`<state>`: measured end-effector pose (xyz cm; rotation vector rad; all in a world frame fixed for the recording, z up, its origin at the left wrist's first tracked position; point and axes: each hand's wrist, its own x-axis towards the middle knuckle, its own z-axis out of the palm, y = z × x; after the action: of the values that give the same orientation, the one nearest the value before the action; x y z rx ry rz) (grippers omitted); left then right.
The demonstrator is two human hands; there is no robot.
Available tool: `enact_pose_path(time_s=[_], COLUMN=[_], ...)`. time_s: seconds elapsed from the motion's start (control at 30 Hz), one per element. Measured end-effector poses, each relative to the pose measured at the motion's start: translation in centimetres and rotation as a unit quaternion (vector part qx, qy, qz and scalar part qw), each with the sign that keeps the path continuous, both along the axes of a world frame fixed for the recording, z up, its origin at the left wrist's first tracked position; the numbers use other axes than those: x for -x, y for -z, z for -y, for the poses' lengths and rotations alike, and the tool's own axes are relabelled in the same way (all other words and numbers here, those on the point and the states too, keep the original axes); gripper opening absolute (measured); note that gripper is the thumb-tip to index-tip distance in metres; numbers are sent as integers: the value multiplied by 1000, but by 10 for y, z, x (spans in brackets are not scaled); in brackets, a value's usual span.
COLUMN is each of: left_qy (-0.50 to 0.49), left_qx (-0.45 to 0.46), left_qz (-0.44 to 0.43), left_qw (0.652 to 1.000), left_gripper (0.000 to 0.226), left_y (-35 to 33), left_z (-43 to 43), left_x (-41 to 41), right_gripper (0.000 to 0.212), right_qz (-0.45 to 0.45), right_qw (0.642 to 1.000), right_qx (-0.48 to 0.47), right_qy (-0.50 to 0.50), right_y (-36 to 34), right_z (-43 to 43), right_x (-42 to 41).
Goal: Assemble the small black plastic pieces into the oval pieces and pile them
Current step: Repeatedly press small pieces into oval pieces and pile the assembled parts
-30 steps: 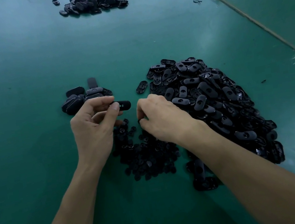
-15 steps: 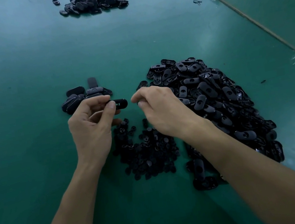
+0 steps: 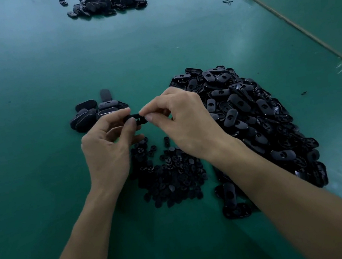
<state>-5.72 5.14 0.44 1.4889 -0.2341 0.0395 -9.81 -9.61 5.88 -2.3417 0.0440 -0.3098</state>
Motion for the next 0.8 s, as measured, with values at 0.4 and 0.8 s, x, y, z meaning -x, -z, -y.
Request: enact_pose_path(time_s=[0.4,0.8], left_qy=[25,32], left_qx=[29,50], left_qz=[-15,-25], left_qw=[999,998], left_gripper=[17,18], left_y=[-1,0], left_z=[3,2], left_x=[2,3], right_gripper=[10,6], right_qz=[12,22], right_qw=[999,997], right_qx=[-40,-51], right_qy=[28,44], right_y=[8,6], right_z=[-6,-8], right_x=[-1,-1])
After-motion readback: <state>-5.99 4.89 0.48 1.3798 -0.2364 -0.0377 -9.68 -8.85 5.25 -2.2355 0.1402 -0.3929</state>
